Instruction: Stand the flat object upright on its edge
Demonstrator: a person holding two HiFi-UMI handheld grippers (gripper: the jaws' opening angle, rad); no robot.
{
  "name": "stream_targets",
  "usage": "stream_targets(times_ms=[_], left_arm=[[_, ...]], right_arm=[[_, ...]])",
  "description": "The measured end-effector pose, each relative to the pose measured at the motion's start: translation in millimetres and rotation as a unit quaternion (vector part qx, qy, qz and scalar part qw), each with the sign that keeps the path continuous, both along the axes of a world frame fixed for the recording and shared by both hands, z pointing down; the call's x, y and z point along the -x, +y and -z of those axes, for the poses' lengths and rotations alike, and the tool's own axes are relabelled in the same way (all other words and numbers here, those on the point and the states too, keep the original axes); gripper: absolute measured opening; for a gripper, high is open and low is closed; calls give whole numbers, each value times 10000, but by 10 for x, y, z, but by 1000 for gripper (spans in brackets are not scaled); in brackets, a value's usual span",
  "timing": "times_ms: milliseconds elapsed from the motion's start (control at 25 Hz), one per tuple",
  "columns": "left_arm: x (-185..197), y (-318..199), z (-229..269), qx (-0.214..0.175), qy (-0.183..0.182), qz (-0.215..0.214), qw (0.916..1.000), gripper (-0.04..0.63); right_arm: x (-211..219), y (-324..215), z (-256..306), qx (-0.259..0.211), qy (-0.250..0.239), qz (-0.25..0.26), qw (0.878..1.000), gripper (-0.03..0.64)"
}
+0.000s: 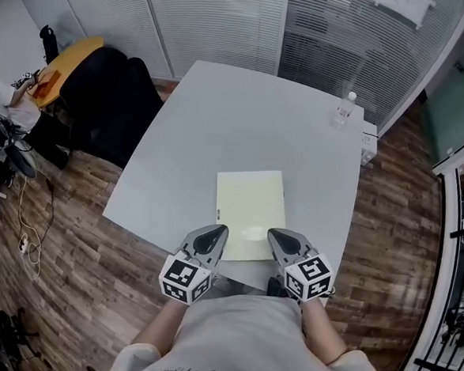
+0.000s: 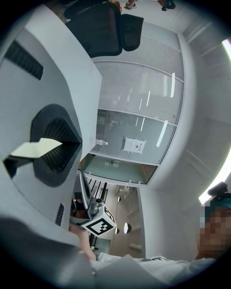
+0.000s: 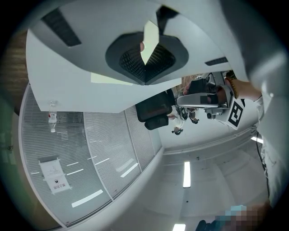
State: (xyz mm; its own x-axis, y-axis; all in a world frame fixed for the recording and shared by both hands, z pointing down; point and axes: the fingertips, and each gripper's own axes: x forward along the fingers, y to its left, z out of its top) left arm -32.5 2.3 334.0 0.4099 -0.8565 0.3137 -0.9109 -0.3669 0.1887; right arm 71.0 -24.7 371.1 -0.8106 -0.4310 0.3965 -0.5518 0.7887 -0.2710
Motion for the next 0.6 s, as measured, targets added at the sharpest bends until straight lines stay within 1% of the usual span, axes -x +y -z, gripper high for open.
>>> stream_targets(times_ms=[280,600], left_arm=[[62,-39,-21,47,7,-146,9999,11],[135,-64,-185,230,-39,-171,9996,11]], right_arm=[[30,-47,-55,87,69,-131,9999,23],[9,-98,-143,187,181,-202,9995,23]])
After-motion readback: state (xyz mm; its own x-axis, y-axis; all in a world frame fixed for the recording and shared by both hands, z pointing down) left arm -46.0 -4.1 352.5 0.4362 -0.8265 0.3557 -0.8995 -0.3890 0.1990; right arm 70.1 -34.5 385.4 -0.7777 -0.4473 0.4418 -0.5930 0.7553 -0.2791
